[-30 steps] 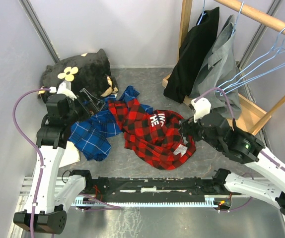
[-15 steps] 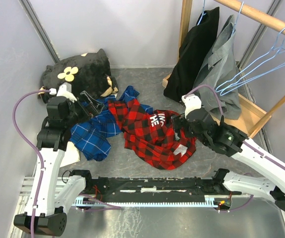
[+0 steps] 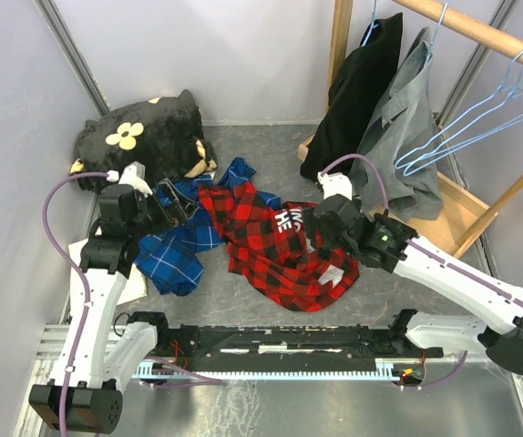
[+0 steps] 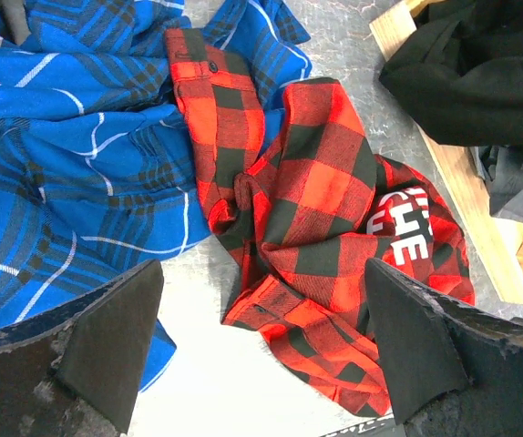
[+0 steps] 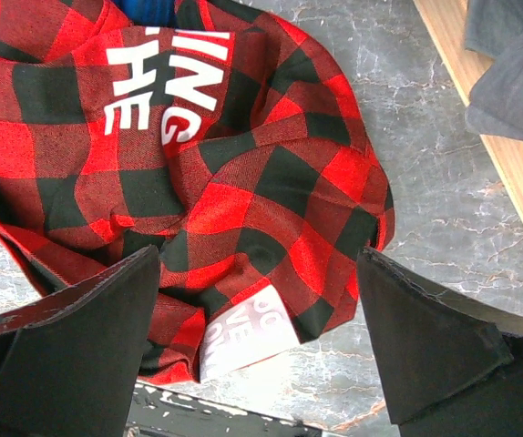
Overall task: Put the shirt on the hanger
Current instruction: Adjust the shirt at the center of the board.
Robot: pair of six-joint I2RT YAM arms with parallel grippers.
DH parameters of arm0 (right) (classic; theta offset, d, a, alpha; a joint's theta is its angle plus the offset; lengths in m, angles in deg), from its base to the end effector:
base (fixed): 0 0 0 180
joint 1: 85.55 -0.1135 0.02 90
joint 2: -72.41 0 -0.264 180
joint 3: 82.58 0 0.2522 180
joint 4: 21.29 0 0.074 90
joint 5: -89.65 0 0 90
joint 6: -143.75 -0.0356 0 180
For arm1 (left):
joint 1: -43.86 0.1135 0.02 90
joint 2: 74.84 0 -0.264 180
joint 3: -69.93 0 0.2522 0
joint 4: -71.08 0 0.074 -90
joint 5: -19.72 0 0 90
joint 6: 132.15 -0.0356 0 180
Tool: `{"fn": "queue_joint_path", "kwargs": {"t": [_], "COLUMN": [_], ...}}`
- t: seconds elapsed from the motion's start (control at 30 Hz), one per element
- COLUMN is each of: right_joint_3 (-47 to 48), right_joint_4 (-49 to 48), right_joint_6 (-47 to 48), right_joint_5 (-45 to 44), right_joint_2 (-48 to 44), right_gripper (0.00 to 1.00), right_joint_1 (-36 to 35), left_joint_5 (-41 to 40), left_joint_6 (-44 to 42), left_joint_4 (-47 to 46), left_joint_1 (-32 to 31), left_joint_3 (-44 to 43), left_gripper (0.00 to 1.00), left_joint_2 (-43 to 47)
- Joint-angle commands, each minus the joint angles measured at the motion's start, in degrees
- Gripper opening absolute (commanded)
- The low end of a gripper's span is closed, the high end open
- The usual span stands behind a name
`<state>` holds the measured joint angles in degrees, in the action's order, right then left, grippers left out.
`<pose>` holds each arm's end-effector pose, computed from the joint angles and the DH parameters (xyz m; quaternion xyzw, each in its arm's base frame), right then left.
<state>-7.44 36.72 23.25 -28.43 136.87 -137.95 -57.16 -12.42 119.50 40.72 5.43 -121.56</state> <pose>0.1508 0.1684 0.3209 -0.0850 0.9040 0.0643 0.4141 0.1720 -0.0175 0.3273 -0.1434 0.8530 -0.2344 0.4437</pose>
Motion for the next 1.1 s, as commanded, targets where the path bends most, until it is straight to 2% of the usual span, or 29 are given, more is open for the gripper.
{"fn": "queue_joint_path", "kwargs": {"t": [0.0,0.23,0.37,0.53,0.63,0.7,0.73,0.87,0.97,1.0,1.07], "right_joint_3": [3.27,-0.06,-4.24,-6.33,-7.75,-8.56,-8.64,-8.45,-6.13,-5.13,-1.82], "right_joint_4": [1.81,11.21,11.14,5.31,-2.07,-5.19,-6.75,-9.12,-9.23,-9.25,-9.55], "right_joint_6": [-3.90,-13.32,-15.08,-10.73,-6.67,-5.10,-4.63,-3.40,0.18,1.33,4.30], "right_joint_5": [-0.49,-5.84,-8.47,-2.96,3.65,8.58,10.15,11.99,11.45,11.09,10.92], "right_joint_2": [2.65,2.93,2.70,7.40,9.61,10.52,10.90,9.46,6.31,5.15,2.80], "right_gripper": [0.95,0.96,0.99,0.99,0.99,0.96,0.89,0.54,0.25,0.19,0.11], "right_joint_1": [-0.07,-0.06,0.06,4.02,6.14,7.02,7.24,7.40,7.40,7.40,7.40], "left_joint_5": [3.97,4.19,3.22,1.92,0.98,0.25,-0.03,-1.54,-1.56,-1.31,-1.12], "left_joint_6": [-4.04,-5.33,-5.80,-5.83,-6.05,-6.07,-6.09,-6.09,-5.84,-5.71,-5.38], "left_joint_4": [-5.92,-6.88,-6.88,-6.46,-5.61,-5.24,-5.13,-4.45,-4.74,-4.92,-5.36], "left_joint_1": [-0.19,-0.40,-0.38,-0.38,-0.36,-0.38,-0.38,-0.36,-0.36,-0.42,-0.32], "left_joint_3": [1.34,3.32,3.78,3.78,3.32,3.32,3.32,3.00,2.93,3.03,3.04], "left_gripper": [0.96,0.94,0.94,0.94,0.95,0.96,0.96,0.97,0.97,0.97,0.97], "left_joint_2": [0.94,0.52,0.18,0.19,0.29,0.55,0.66,0.90,0.73,0.67,0.38]}}
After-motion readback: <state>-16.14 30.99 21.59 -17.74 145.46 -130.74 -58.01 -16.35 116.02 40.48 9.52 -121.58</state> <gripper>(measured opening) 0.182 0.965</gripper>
